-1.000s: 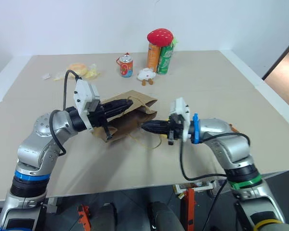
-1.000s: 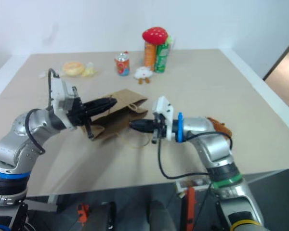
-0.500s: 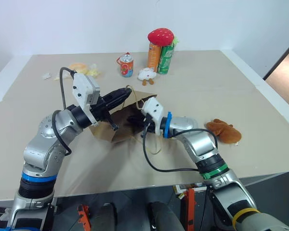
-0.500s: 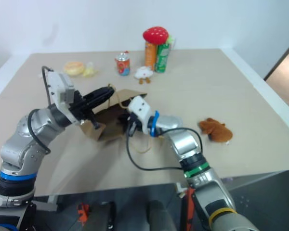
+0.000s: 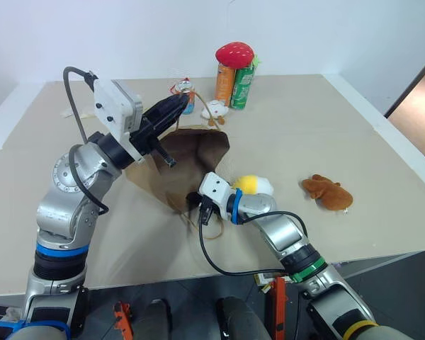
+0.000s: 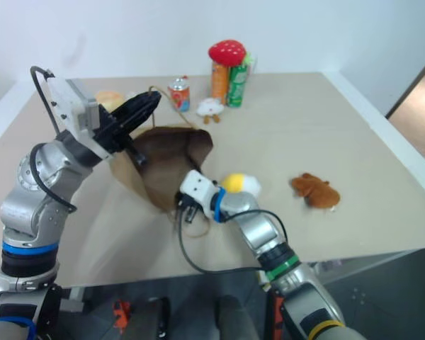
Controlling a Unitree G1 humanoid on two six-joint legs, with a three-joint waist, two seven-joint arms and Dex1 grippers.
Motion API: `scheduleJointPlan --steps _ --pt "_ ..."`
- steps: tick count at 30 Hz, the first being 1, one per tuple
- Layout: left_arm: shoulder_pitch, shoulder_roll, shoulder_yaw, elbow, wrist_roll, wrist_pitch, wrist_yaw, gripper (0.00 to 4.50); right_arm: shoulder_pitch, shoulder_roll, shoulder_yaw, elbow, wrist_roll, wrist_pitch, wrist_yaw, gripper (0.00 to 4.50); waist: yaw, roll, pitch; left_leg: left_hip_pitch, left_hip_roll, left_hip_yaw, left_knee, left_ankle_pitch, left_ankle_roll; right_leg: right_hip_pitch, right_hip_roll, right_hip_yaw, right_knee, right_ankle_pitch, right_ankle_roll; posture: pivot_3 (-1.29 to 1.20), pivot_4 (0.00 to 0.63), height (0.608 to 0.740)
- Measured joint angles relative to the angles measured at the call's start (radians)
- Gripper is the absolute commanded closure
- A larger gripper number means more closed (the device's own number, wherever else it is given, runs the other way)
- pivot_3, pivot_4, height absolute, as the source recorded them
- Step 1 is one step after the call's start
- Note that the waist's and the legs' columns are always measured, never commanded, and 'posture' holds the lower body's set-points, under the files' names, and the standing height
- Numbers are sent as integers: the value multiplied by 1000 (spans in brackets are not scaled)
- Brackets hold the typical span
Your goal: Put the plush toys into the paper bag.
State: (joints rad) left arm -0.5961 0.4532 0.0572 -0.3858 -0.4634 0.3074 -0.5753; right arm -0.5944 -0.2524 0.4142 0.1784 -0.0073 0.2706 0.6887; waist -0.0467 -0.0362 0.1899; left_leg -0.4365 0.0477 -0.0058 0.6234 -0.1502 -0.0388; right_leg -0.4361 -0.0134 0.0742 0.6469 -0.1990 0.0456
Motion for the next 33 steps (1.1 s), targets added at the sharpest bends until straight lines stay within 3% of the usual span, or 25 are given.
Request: scheduleJointPlan --steps 15,26,30,33 --pt "-85 27 -22 -62 3 -3 -67 4500 2 46 -51 15 3 26 -23 4450 -1 0 0 0 0 0 0 0 0 0 1 1 0 0 0 0 150 738" --pt "113 24 11 27 91 -57 -16 4500 0 31 -98 -18 43 31 12 4450 -1 0 0 -1 0 0 -1 0 0 -1 1 1 0 0 0 0 150 738" --pt "139 22 18 32 101 -75 -16 4500 12 -29 -171 -193 162 102 98 3158 2 0 0 -2 0 -1 -1 0 0 -1 1 1 0 0 -1 0 150 738" --pt "150 15 20 32 101 -81 -17 4500 43 -122 -237 -327 269 169 176 1855 3 0 0 -2 0 -1 -1 0 0 -1 1 1 0 -1 -1 0 150 738"
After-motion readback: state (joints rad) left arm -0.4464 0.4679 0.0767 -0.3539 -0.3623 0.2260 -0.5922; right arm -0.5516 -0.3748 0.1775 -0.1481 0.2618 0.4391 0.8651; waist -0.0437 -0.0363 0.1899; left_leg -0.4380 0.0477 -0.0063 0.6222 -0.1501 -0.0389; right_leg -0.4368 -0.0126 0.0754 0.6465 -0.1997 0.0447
